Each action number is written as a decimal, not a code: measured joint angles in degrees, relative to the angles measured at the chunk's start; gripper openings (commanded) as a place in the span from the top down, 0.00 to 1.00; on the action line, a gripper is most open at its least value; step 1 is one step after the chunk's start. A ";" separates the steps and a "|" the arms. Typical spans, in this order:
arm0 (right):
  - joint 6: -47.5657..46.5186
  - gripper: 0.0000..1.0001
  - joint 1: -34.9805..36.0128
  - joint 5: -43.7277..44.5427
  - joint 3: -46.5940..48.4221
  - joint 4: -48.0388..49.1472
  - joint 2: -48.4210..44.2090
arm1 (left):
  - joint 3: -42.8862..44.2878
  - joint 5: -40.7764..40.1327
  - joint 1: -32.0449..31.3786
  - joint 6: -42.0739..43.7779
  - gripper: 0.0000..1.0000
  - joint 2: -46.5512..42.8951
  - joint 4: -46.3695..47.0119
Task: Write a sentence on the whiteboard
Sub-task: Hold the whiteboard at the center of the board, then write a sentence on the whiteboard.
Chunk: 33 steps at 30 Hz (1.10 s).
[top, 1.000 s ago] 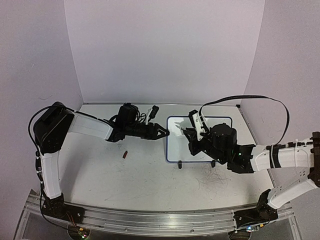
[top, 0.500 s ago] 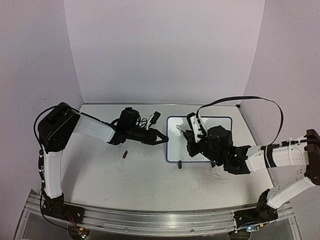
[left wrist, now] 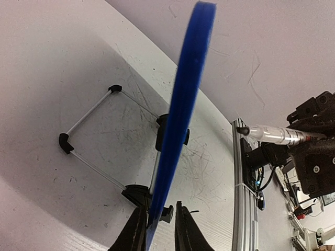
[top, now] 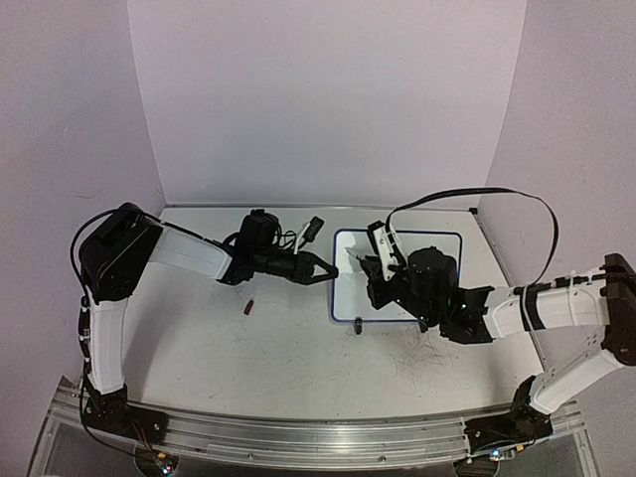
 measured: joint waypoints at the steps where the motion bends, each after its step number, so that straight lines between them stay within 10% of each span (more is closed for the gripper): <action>1: -0.08 1.00 0.00 0.02 0.11 -0.02 0.22 | 0.00 0.01 -0.03 0.20 0.83 0.01 0.00; 33: -0.08 1.00 0.00 1.98 1.26 2.35 2.25 | 0.00 -0.58 -0.67 4.37 0.96 0.03 0.37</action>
